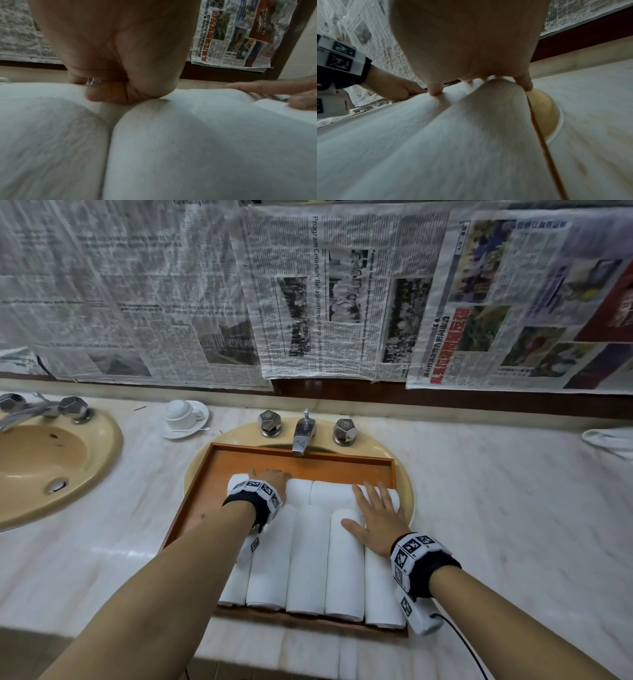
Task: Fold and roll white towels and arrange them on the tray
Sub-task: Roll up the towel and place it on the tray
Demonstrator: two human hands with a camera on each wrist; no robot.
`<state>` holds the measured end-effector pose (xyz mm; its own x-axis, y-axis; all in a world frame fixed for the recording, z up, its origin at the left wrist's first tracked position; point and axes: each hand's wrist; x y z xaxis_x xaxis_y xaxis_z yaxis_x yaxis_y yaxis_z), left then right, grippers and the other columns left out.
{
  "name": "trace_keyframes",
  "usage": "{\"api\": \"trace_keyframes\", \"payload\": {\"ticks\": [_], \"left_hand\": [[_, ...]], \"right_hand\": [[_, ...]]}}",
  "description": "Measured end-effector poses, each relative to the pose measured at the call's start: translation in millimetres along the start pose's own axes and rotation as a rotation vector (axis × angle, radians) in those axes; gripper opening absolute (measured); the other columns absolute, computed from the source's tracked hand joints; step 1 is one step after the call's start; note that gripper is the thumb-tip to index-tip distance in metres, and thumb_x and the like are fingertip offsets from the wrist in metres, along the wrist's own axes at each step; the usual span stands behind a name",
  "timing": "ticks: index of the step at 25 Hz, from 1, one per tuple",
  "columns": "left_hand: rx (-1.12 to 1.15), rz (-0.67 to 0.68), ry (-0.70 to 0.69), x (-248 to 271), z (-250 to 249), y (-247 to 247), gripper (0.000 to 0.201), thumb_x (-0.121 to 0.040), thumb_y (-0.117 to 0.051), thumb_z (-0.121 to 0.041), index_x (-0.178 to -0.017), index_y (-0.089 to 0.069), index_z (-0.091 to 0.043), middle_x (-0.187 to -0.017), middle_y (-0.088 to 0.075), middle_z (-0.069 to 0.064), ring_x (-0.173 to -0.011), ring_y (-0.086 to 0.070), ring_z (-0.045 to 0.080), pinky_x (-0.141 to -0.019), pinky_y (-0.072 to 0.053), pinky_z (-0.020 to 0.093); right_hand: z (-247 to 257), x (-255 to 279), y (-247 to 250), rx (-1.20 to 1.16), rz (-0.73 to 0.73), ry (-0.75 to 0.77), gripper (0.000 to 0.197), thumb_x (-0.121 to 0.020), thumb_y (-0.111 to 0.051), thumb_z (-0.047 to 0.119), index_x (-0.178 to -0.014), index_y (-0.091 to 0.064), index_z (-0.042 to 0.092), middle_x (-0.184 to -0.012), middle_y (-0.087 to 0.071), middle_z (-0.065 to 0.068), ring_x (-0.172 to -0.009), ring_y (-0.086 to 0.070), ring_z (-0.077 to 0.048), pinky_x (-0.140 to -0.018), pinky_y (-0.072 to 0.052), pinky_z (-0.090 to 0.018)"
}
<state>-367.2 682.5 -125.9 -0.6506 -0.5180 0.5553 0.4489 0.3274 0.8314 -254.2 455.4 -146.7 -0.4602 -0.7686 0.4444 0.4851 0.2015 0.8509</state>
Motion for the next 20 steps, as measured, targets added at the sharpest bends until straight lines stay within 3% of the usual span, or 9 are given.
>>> {"api": "trace_keyframes", "payload": {"ticks": [3,5,7,9,11,14,16,20], "left_hand": [[0.023,-0.077,0.004,9,-9,0,0.048,-0.085,-0.046,-0.001,-0.13,-0.049,-0.016,-0.127,-0.058,0.005,-0.122,-0.051,0.027,-0.115,-0.019,0.055],[0.084,-0.203,0.06,23,-22,2,0.045,-0.085,-0.045,0.0,-0.127,-0.055,-0.013,-0.125,-0.06,0.008,-0.118,-0.055,0.029,-0.111,-0.032,0.046],[0.205,-0.396,0.14,38,-41,8,0.034,-0.08,-0.049,0.0,-0.106,-0.066,-0.014,-0.104,-0.067,0.008,-0.099,-0.062,0.032,-0.087,-0.051,0.038],[0.334,-0.524,0.164,53,-67,18,0.025,-0.077,-0.051,-0.002,-0.086,-0.068,-0.017,-0.086,-0.065,0.004,-0.08,-0.061,0.031,-0.066,-0.05,0.032],[0.422,-0.574,0.14,62,-107,28,0.027,-0.081,-0.052,-0.008,-0.088,-0.072,-0.024,-0.091,-0.062,-0.003,-0.08,-0.061,0.03,-0.068,-0.049,0.032],[0.501,-0.585,0.057,67,-188,44,0.029,-0.082,-0.052,-0.013,-0.093,-0.074,-0.028,-0.096,-0.066,-0.002,-0.089,-0.063,0.03,-0.075,-0.051,0.033],[0.524,-0.583,-0.035,63,-255,50,0.027,-0.08,-0.051,-0.015,-0.089,-0.073,-0.028,-0.095,-0.071,-0.002,-0.087,-0.065,0.027,-0.076,-0.053,0.033],[0.477,-0.553,-0.289,64,-446,42,0.027,-0.081,-0.053,-0.013,-0.086,-0.075,-0.028,-0.094,-0.073,0.0,-0.086,-0.065,0.028,-0.073,-0.052,0.032]], "right_hand": [[1,-2,3,-0.008,0.011,-0.009,0.077,-0.094,-0.033,0.064,-0.153,0.007,0.034,-0.161,0.018,0.007,-0.147,0.02,-0.021,-0.116,-0.004,-0.059],[-1,-2,10,-0.014,0.022,0.002,0.075,-0.095,-0.036,0.059,-0.154,0.002,0.033,-0.162,0.013,0.006,-0.148,0.016,-0.021,-0.116,-0.004,-0.058],[-4,-2,22,-0.05,0.03,0.027,0.066,-0.098,-0.039,0.048,-0.155,-0.01,0.028,-0.163,0.004,0.002,-0.149,0.008,-0.022,-0.117,-0.007,-0.056],[-13,-3,36,-0.112,-0.012,0.055,0.052,-0.1,-0.043,0.036,-0.149,-0.033,0.023,-0.162,-0.007,-0.004,-0.149,-0.003,-0.025,-0.116,-0.016,-0.055],[-32,6,53,-0.193,-0.083,0.065,0.04,-0.098,-0.046,0.029,-0.138,-0.05,0.022,-0.158,-0.019,-0.008,-0.146,-0.015,-0.027,-0.114,-0.023,-0.051],[-87,39,79,-0.265,-0.159,0.09,0.035,-0.097,-0.047,0.02,-0.13,-0.059,0.016,-0.148,-0.036,-0.012,-0.137,-0.033,-0.029,-0.111,-0.031,-0.041],[-138,76,92,-0.332,-0.245,0.062,0.036,-0.098,-0.046,0.016,-0.131,-0.058,0.013,-0.15,-0.034,-0.013,-0.138,-0.032,-0.028,-0.112,-0.029,-0.036],[-283,169,82,-0.467,-0.43,-0.165,0.034,-0.097,-0.044,0.009,-0.127,-0.062,0.012,-0.151,-0.034,-0.011,-0.138,-0.034,-0.027,-0.111,-0.029,-0.033]]}}
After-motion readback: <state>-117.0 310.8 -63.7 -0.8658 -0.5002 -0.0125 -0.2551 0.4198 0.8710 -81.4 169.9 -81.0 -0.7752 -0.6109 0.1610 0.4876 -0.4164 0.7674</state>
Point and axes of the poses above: each hand's wrist, its own x-axis away from the middle knuckle, its own y-axis out of the back of the hand, z = x × y
